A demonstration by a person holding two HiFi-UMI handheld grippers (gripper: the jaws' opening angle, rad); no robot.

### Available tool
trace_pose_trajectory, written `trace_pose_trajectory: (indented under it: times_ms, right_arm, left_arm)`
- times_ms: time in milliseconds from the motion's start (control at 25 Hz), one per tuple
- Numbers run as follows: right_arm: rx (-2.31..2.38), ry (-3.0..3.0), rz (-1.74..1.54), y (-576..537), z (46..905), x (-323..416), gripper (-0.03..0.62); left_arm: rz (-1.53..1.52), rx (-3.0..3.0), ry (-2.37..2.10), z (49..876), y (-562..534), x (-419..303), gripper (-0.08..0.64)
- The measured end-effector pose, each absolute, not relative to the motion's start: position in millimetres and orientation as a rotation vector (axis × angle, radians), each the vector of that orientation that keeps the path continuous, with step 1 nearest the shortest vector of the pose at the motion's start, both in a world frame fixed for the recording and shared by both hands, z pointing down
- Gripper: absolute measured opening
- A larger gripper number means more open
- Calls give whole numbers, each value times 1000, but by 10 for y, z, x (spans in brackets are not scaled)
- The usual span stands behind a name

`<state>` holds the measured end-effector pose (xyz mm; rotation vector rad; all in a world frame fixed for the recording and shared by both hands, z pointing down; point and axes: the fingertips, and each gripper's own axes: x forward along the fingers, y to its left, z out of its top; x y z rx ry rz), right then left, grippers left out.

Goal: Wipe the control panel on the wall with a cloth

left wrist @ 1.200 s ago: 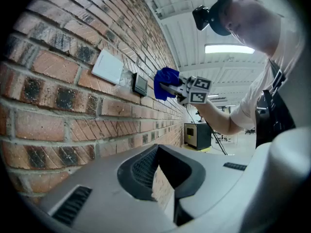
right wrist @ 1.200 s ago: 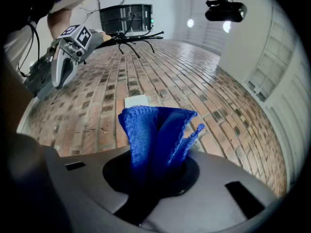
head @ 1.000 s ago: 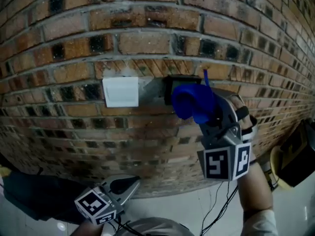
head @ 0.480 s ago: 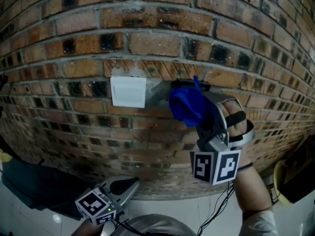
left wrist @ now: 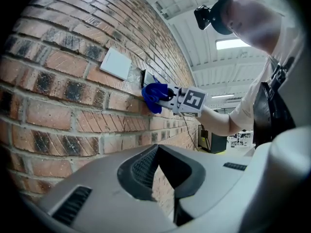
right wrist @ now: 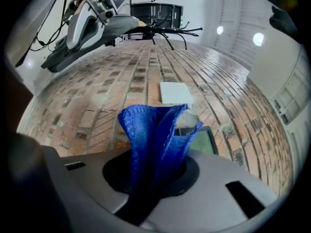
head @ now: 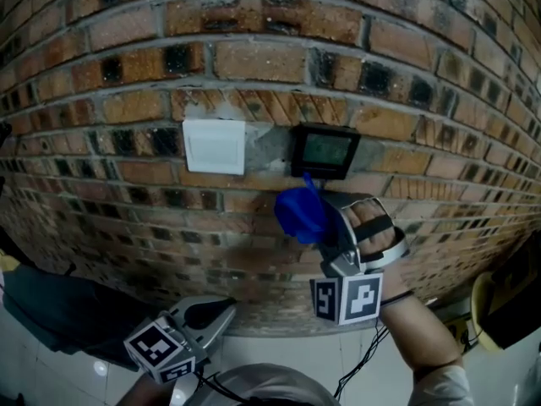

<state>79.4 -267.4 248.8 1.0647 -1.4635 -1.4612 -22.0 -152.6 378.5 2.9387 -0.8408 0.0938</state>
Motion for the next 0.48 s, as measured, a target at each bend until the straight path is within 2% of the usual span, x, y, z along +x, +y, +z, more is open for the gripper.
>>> trace_pose_trajectory:
  times_ms: [120,480]
  right_arm:
    - [1033,-1480,-1448,-2649,2496,801,86]
    - [1211,-1481,-1624,-2446,1365,739,86]
  left_arm:
    - [93,2940,-839,3804,-1510,-222,-6]
    - [73,2934,-838,3791,-1511,-214,-7]
